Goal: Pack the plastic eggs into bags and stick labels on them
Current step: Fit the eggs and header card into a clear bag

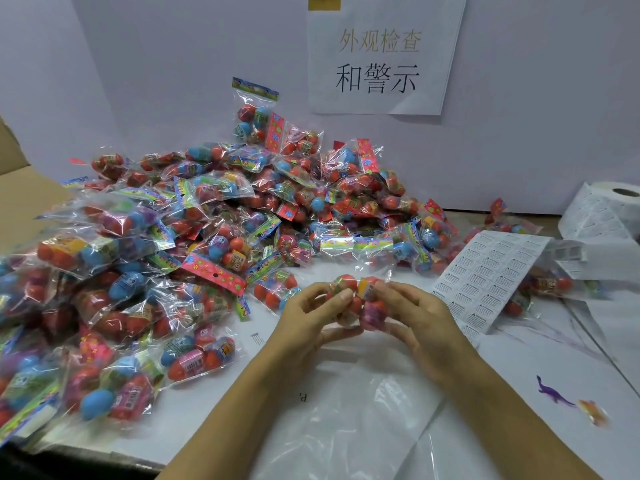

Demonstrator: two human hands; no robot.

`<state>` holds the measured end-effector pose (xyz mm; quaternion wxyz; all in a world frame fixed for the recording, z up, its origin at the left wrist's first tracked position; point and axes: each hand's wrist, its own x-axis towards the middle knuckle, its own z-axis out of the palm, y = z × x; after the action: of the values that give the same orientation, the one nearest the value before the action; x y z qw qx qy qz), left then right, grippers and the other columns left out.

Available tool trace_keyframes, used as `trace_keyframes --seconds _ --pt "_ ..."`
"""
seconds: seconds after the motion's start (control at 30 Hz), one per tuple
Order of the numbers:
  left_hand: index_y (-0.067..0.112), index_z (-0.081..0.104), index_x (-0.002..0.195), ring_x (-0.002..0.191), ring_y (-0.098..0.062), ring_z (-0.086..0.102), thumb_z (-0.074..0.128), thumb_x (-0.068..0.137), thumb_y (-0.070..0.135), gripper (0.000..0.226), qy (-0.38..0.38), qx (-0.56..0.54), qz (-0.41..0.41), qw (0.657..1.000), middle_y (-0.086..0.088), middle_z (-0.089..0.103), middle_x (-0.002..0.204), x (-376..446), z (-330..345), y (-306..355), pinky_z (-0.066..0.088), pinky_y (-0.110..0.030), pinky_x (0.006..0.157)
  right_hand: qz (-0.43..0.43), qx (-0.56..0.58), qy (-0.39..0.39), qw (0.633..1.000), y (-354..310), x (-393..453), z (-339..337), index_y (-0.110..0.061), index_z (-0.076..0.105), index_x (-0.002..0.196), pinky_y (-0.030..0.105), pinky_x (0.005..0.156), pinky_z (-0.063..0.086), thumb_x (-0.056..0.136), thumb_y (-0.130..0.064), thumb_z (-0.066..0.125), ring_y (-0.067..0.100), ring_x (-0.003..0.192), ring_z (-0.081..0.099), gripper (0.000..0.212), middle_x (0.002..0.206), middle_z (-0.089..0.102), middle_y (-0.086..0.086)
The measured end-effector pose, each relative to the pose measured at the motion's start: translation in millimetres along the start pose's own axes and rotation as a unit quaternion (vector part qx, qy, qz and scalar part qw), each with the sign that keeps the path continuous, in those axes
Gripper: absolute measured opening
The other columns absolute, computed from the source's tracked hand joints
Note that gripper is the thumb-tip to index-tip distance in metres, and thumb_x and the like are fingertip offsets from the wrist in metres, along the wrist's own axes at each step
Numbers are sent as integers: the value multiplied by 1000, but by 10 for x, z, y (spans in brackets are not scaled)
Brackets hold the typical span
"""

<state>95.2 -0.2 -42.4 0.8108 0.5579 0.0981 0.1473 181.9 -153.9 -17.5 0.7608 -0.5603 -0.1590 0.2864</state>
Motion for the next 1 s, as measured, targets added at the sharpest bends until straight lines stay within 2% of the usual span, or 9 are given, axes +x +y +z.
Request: trace_keyframes --seconds 0.07,0.2,0.33,0.6,0.7,0.77,0.83,0.93,1.0 --pt "13 79 98 87 -21 73 77 86 27 18 1 -3 10 1000 -10 74 92 3 -20 10 61 -39 80 11 -45 -18 999 2 -33 9 -15 81 98 25 66 58 64 -41 81 18 85 74 43 100 78 12" --pt "10 77 110 99 -26 69 82 83 29 34 -35 -3 11 999 -15 72 103 -2 -35 36 60 -40 87 16 -48 -12 999 -8 -45 13 -14 82 92 23 61 56 64 -34 80 16 83 74 34 92 78 11" --pt "11 79 109 93 -25 72 85 78 18 32 -46 -11 15 999 -14 75 101 7 -41 70 61 -39 85 11 -28 3 1000 -50 -30 -8 -17 83 87 21 55 53 65 -30 79 14 78 74 26 84 77 8" --pt "13 80 107 86 -23 72 79 82 11 26 -38 -9 34 999 -11 75 97 -12 -24 83 61 -37 84 7 -28 3 1000 -15 -13 -27 -17 82 90 20 56 54 64 -31 80 15 80 75 29 87 78 9" --pt "15 79 111 92 -23 73 81 81 14 30 -44 -10 48 998 -10 76 105 -29 -11 93 60 -36 85 9 -20 21 1000 12 8 -37 -14 78 102 21 58 54 67 -32 79 15 81 75 39 91 78 8" --pt "15 77 116 106 -27 73 77 83 15 33 -64 -26 51 996 -14 74 118 -48 -9 99 59 -36 88 44 28 30 998 25 38 -36 -14 74 104 24 60 54 73 -30 76 13 75 72 35 89 76 6" --pt "12 78 116 113 -32 71 76 84 17 32 -71 -48 42 995 -19 73 121 -61 -7 107 59 -37 89 108 119 31 987 25 64 -37 -10 74 100 26 59 51 78 -23 71 13 66 68 26 82 72 8" --pt "11 80 110 111 -36 71 69 88 13 25 -58 -50 36 996 -23 73 117 -61 -5 109 59 -35 89 177 240 8 954 18 87 -59 3 75 92 24 48 50 79 -13 59 18 61 64 26 78 69 14" --pt "12 80 109 108 -36 72 66 88 13 25 -50 -45 34 997 -22 73 116 -61 -6 110 60 -34 88 187 275 -28 943 20 91 -63 4 78 91 22 47 48 70 -14 61 18 61 62 32 78 67 14"
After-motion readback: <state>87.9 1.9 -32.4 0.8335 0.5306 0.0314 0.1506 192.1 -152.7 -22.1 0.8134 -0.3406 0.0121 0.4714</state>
